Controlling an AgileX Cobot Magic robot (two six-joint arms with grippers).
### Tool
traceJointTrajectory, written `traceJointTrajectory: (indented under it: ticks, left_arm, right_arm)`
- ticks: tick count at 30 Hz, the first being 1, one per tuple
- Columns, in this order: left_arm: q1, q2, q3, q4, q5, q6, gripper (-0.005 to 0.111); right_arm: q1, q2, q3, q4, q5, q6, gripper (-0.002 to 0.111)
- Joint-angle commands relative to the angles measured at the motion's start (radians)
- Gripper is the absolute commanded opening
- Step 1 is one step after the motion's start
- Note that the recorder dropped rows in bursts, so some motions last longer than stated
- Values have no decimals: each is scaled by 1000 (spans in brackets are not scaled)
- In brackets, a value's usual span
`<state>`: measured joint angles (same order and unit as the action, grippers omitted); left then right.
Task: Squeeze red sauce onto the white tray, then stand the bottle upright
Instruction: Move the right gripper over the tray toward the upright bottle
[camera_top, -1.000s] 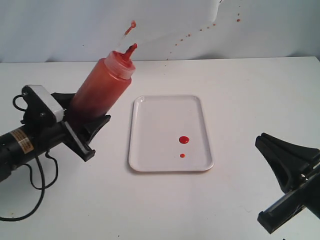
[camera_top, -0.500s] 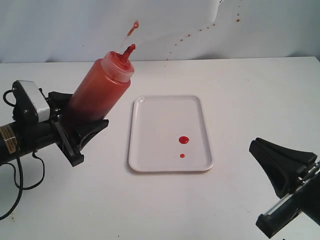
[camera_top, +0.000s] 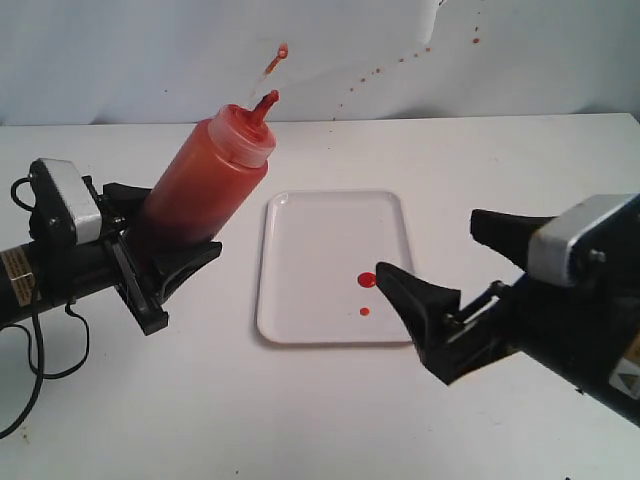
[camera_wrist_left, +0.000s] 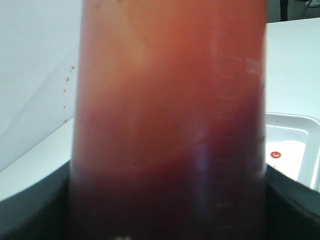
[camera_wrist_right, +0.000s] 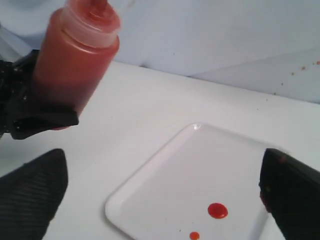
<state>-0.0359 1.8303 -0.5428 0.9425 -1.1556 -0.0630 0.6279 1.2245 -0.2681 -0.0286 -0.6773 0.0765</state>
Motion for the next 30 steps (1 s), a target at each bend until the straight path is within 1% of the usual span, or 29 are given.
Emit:
traceJointTrajectory:
  ticks: [1, 2, 5, 8, 10, 12, 13, 18, 24, 27, 30]
  left_arm:
    - [3, -17, -10, -14, -65, -17, 0]
    - [3, -17, -10, -14, -65, -17, 0]
    - [3, -17, -10, -14, -65, -17, 0]
    - [3, -15, -10, -14, -65, -17, 0]
    - [3, -11, -10, -14, -65, -15, 0]
    - [3, -11, -10, -14, -65, -15, 0]
    - [3, -11, -10, -14, -65, -15, 0]
    - [3, -11, -10, -14, -65, -17, 0]
    - [1, -11, -10, -12, -65, -17, 0]
    - [1, -11, -10, -2, -65, -17, 0]
    - [1, -11, -10, 5, -65, -17, 0]
  right_arm:
    - [2, 137, -77, 20, 8, 60, 105]
    - [2, 196, -116, 11, 4, 91, 105]
    - [2, 277, -169, -5, -3, 119, 105]
    - [2, 335, -216, -142, -37, 256, 105]
    - [2, 386, -259, -295, -130, 353, 105]
    - [2, 423, -289, -341, -199, 429, 105]
    - [2, 428, -293, -336, -224, 436, 105]
    - [2, 430, -293, -376, -224, 433, 105]
    - [2, 430, -293, -379, -224, 416, 105]
    - [2, 430, -293, -377, -232, 349, 105]
    - [2, 432, -293, -383, -275, 349, 105]
